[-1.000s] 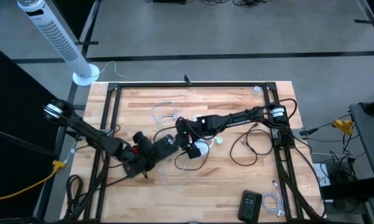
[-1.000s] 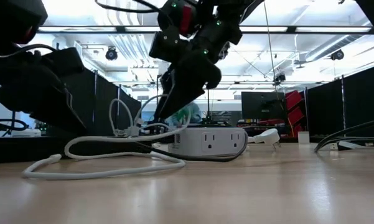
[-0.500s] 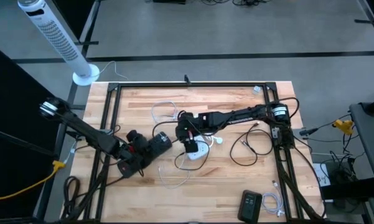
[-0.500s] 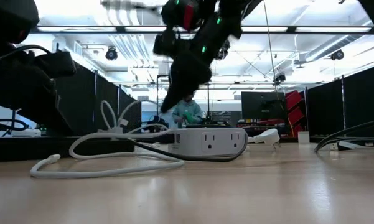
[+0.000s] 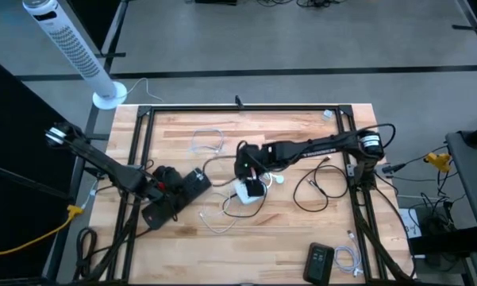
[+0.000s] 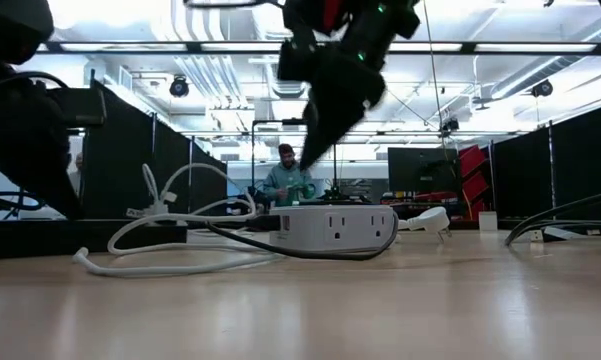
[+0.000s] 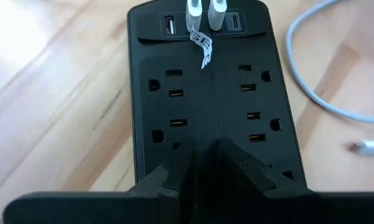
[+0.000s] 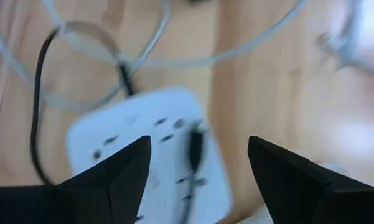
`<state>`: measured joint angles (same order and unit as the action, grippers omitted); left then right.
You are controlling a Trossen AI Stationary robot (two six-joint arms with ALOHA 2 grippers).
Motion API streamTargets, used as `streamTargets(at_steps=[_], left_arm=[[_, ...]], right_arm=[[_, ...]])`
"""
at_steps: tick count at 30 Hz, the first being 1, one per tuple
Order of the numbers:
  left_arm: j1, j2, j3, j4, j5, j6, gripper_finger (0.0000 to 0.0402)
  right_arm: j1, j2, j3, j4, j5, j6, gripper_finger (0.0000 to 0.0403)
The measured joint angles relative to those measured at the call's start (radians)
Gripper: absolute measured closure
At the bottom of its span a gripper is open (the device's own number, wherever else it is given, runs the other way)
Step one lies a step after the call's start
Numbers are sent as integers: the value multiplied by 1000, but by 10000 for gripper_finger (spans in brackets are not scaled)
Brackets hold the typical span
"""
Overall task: Insert USB
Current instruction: Insert the black charger cable into the white charger adapter
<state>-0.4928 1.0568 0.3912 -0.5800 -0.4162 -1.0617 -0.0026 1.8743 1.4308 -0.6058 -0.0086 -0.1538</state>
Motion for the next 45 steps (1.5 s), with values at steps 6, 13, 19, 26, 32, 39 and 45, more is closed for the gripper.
streamTargets(at_steps=[6,13,19,26,32,39,45], left_arm=[[-11,-84,39,-13,96,107,338],[-10,-116,149,-292,127,46,338],[-10,-100,165,-133,27,185,338],[-10,7,141,264,12,558,338],[-9,144,133,230,7,505,338],[-12,249,84,215,7,270,339],[-76,194,77,134,43,179,339]], right_arm=[[25,10,-86,135,1,9,165],[48,9,-110,136,-81,35,181],[102,9,-110,125,-94,-4,180],[159,7,-124,42,-85,23,177],[174,6,-134,36,-72,56,193],[145,6,-137,29,107,28,199],[31,9,-139,22,297,18,199]])
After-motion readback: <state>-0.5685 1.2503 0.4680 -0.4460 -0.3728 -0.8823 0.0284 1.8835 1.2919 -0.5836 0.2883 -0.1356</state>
